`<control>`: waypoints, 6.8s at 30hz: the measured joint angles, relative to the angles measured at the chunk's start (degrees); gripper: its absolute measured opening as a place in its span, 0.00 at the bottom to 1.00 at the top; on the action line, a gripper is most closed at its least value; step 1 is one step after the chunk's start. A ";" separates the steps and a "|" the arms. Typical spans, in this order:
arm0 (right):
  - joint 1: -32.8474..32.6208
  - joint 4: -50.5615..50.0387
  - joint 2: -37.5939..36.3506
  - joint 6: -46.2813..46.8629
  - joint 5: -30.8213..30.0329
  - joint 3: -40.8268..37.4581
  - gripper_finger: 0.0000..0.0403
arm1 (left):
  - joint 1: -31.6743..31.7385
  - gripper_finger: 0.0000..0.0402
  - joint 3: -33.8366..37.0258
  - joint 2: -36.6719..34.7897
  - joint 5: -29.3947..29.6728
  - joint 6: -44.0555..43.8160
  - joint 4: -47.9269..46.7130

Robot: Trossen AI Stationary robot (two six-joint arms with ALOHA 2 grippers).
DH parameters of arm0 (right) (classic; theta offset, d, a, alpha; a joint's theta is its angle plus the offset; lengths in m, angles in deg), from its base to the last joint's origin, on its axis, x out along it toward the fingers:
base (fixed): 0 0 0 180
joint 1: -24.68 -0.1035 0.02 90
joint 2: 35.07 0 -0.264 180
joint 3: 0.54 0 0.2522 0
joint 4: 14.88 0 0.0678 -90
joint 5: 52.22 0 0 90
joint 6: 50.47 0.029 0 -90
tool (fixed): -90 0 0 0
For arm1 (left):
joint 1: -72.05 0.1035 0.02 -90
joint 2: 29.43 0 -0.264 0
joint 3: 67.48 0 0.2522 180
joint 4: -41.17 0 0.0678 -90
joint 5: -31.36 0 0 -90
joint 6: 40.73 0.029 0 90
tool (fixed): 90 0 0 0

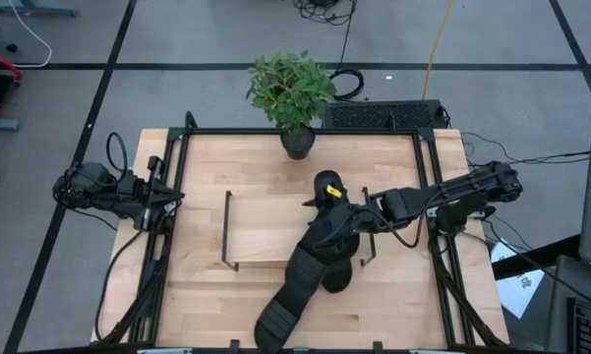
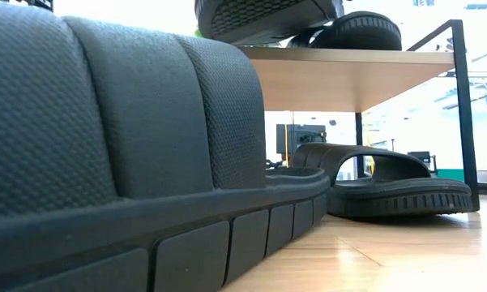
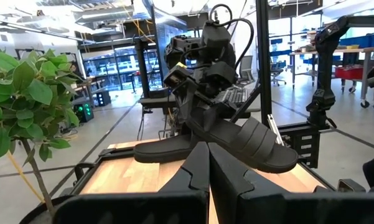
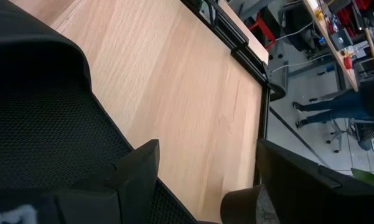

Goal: Pick and place slides into the shelf
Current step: Adjust the black slipper on the shelf

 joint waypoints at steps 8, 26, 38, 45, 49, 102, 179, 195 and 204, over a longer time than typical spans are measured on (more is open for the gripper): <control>-0.02 -0.11 0.07 0.15 0.00 -0.04 0.55 | -0.01 0.01 0.00 0.00 0.01 0.01 -0.01; -2.04 0.77 0.09 -1.57 -6.17 -0.11 0.54 | -0.01 0.01 0.00 0.00 0.01 0.01 -0.01; -2.18 0.77 0.09 0.56 -6.18 -0.11 0.54 | 0.00 0.01 0.00 0.00 0.00 -0.01 0.01; -3.62 1.55 0.09 -0.42 -8.29 -0.11 0.55 | 0.00 0.01 0.00 0.00 0.00 -0.01 0.01; -3.52 1.19 0.09 1.11 -8.90 -0.11 0.55 | -0.01 0.01 -0.01 0.00 0.02 -0.01 0.01; -16.03 -5.45 -11.19 25.67 -7.71 0.00 0.62 | 0.00 0.01 -0.02 0.00 0.02 0.01 0.01; -27.81 27.26 6.34 40.47 -12.22 -17.34 0.64 | 0.00 0.01 -0.02 -0.02 0.00 -0.10 -0.20; -25.82 26.92 8.16 43.92 -7.49 -17.29 0.64 | -0.02 0.01 -0.02 -0.02 0.00 -0.23 -0.16; -25.76 26.97 8.20 43.19 -7.54 -17.29 0.54 | 0.00 0.01 -0.02 -0.02 0.00 -0.23 -0.18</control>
